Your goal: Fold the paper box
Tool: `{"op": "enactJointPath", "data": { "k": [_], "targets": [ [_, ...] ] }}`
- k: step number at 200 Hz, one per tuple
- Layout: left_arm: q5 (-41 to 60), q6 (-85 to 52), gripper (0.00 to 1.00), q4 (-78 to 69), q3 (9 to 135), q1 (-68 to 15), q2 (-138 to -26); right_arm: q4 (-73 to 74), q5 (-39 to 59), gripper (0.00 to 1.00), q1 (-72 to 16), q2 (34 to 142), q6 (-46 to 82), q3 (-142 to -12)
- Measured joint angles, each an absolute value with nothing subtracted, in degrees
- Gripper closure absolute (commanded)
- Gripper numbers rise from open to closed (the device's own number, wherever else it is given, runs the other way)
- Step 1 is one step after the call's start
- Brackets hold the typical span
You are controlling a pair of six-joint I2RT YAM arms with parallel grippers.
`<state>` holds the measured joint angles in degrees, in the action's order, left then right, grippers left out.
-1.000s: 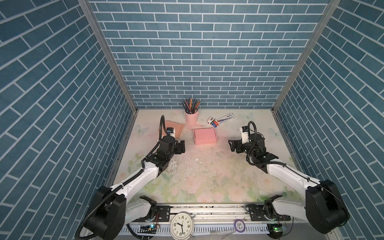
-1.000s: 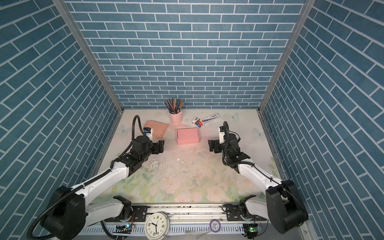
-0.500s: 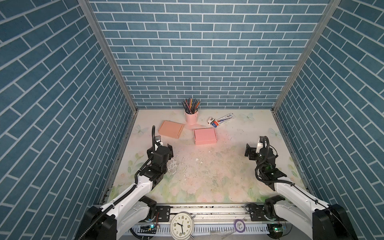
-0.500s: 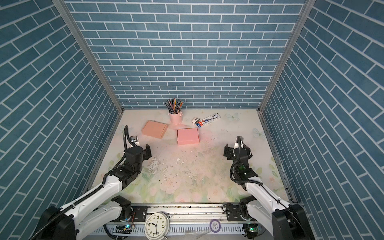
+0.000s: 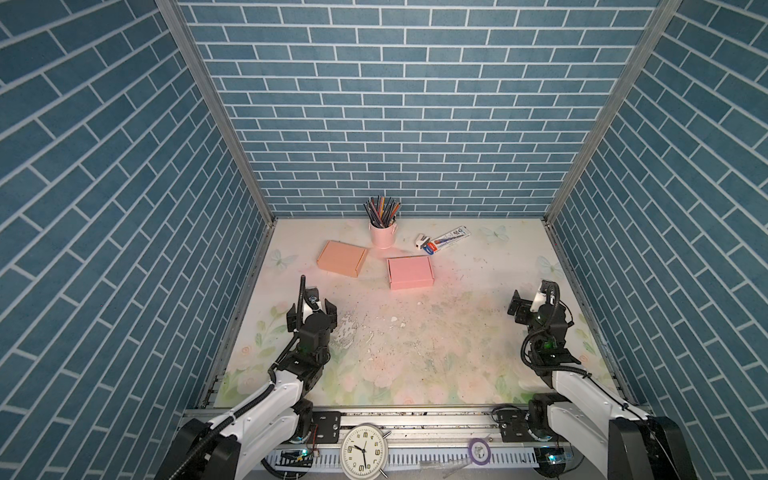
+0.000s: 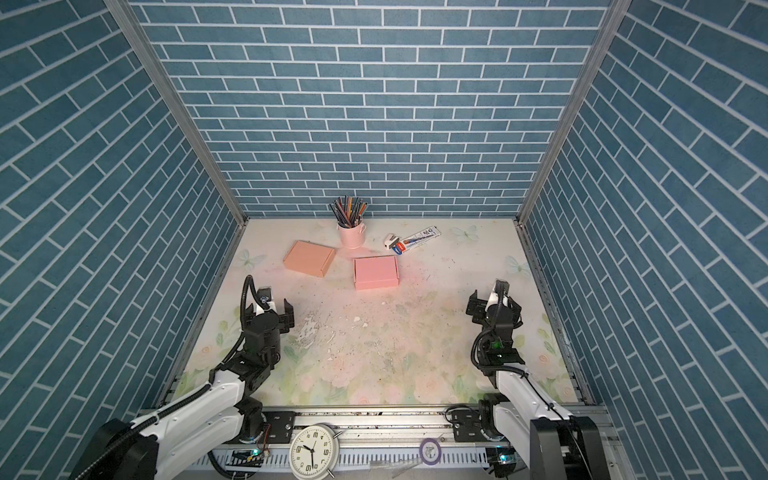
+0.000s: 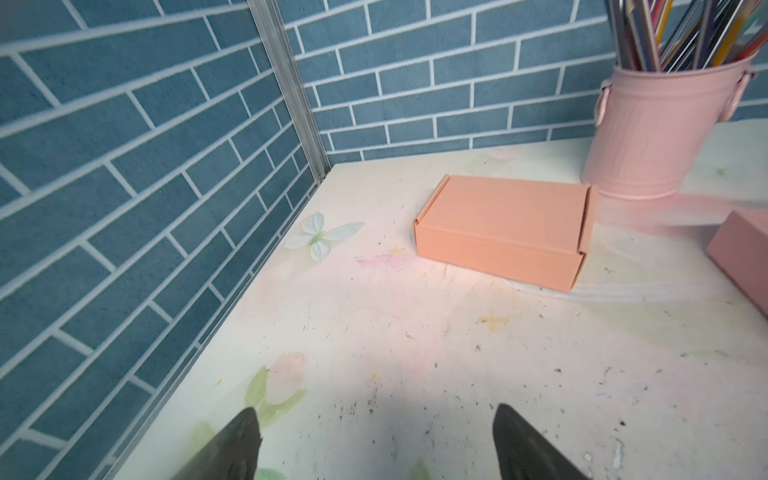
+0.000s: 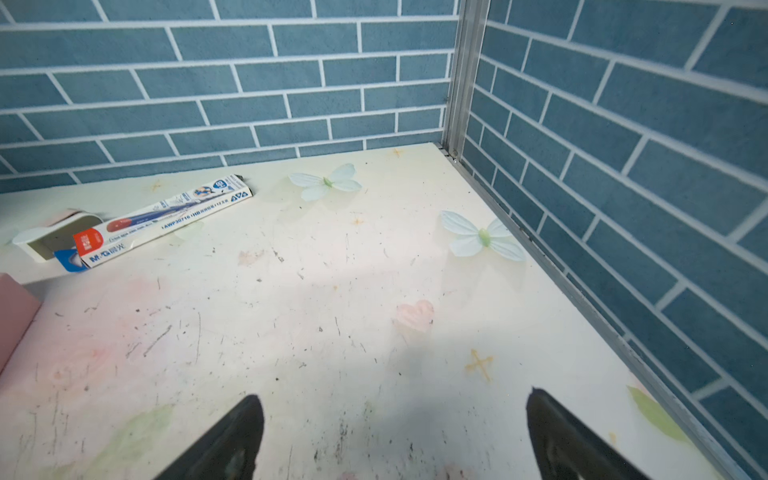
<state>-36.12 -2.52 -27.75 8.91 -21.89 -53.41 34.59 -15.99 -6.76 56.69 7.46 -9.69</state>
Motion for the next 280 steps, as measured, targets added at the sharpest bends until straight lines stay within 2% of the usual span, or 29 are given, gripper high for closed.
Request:
{"op": "enactJointPath", "data": {
  "k": [104,170,230,280],
  "targets": [
    [-24.03,-1.02,0.12,-45.69,8.82,-8.54,-65.04,53.76,-14.81,0.02,-4.32,73.63,4.4,-10.09],
    [-19.27,-0.16,0.12,-52.99,11.84,-7.01,-73.63,63.77,-12.08,0.02,-1.3,82.02,4.23,-10.9],
    [-16.14,-0.01,0.12,-57.52,12.1,-5.72,-75.88,66.0,-11.64,0.02,-0.43,86.19,4.25,-12.6],
    [-12.29,-0.32,0.12,-64.03,12.1,-4.67,-82.39,66.06,-11.64,0.02,-0.4,86.26,4.27,-12.6]
  ]
}}
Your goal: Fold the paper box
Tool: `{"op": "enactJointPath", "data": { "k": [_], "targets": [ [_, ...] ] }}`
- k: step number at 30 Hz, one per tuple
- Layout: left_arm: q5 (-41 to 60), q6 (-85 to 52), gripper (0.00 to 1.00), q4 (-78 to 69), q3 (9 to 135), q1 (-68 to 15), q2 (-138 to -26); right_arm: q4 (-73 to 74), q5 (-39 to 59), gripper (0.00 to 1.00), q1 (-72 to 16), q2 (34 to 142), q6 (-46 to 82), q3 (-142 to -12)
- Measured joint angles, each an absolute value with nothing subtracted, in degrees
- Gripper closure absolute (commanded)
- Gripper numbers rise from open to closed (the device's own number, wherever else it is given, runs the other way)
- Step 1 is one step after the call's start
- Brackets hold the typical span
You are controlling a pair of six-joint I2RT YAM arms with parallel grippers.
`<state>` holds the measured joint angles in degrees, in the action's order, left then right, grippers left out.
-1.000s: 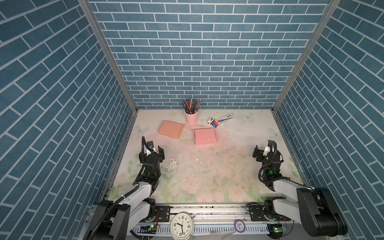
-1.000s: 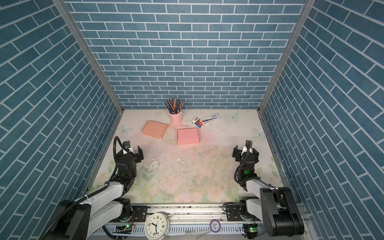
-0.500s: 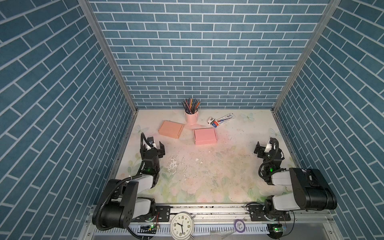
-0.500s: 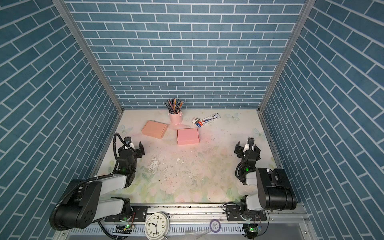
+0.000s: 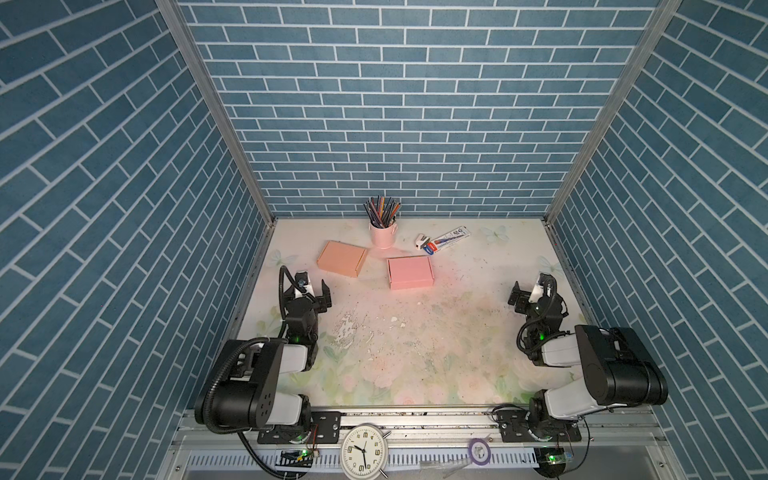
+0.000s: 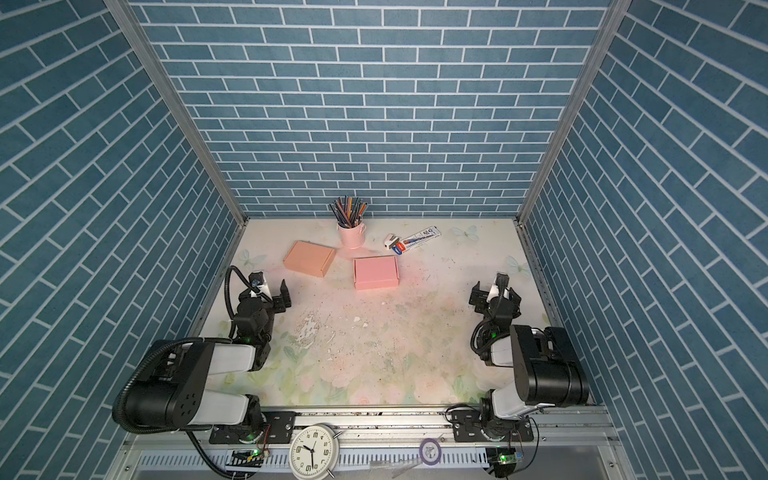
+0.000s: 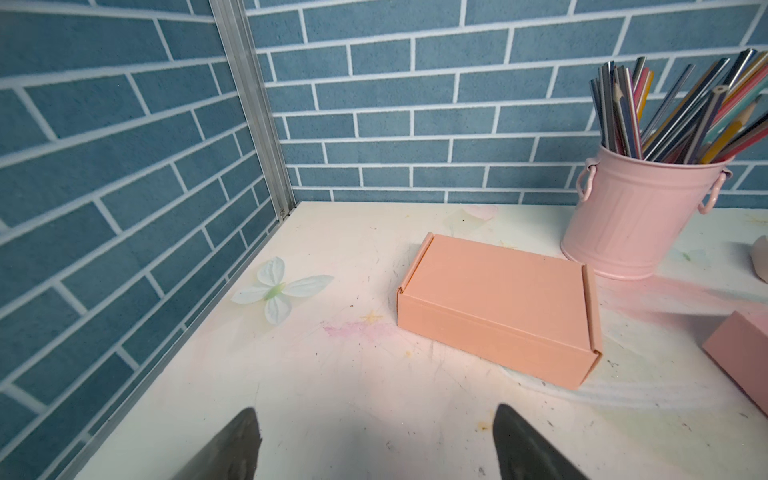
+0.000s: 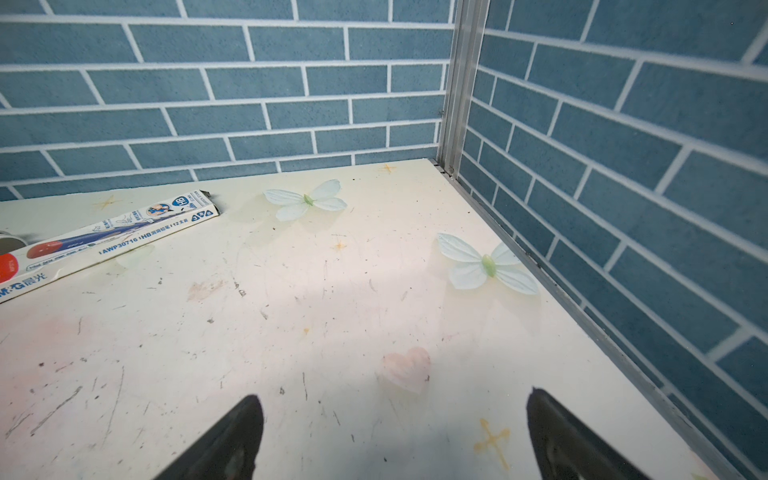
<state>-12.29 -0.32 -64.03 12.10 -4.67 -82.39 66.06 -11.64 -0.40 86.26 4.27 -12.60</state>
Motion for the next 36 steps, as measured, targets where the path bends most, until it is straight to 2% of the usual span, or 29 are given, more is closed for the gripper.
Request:
{"op": "enactJointPath", "data": {
  "k": [5,36],
  "targets": [
    [-11.88,-0.51,0.12,-65.41,13.26,-4.62,-86.8,66.06,-11.64,0.02,-0.4,86.26,4.27,-12.6],
    [-11.22,-0.58,0.12,-65.67,14.02,-4.62,-86.78,66.06,-11.64,0.02,-0.4,86.26,4.27,-12.6]
  ]
}}
